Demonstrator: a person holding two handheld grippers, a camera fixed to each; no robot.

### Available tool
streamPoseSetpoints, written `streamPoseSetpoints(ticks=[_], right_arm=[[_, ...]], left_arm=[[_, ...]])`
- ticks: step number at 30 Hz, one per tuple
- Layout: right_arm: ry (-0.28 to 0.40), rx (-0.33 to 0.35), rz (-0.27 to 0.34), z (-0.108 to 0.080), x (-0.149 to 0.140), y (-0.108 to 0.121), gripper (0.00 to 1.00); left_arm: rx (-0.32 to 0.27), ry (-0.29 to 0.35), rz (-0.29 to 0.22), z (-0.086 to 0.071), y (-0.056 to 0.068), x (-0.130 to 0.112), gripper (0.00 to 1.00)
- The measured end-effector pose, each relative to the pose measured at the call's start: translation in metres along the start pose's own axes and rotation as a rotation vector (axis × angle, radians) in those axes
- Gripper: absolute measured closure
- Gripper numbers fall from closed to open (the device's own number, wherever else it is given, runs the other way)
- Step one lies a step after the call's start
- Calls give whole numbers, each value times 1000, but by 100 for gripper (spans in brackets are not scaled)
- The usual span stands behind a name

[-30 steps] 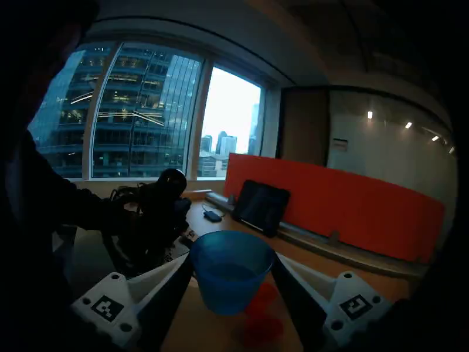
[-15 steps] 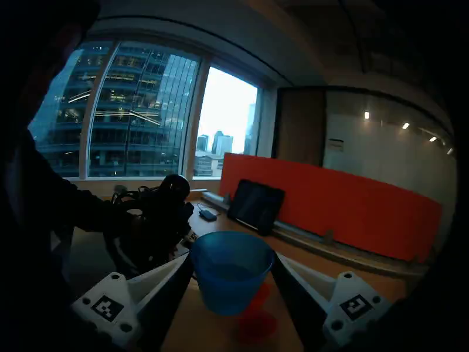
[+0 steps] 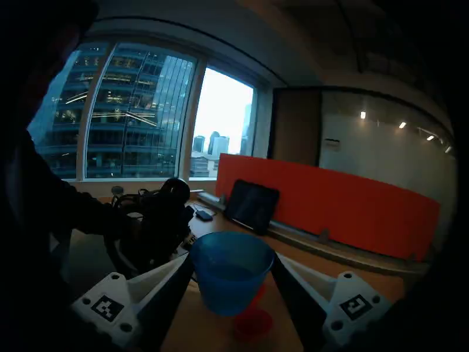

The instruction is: Pour water

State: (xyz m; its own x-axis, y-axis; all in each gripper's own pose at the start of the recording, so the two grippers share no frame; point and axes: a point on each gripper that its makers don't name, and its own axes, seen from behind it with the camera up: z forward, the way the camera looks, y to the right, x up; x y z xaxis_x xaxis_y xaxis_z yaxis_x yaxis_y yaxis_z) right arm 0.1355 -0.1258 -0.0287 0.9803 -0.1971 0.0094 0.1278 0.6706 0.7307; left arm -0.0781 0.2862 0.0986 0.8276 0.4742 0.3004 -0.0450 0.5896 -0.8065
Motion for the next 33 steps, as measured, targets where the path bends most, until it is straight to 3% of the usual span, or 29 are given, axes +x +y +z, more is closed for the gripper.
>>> streamPoseSetpoints(ticks=[6,17,26,33], right_arm=[[2,-4,1,-1,0,1,7],[0,-11,4,-4,2,0,7],[-10,-12,8,-4,4,-2,7],[-16,-13,9,-1,7,-3,7]], left_arm=[[6,0,-7,2,1,2,11],[-15,41,-23,-9,8,17,12],[-11,129,-21,-38,14,45,12],[14,205,-22,-69,10,63,12]])
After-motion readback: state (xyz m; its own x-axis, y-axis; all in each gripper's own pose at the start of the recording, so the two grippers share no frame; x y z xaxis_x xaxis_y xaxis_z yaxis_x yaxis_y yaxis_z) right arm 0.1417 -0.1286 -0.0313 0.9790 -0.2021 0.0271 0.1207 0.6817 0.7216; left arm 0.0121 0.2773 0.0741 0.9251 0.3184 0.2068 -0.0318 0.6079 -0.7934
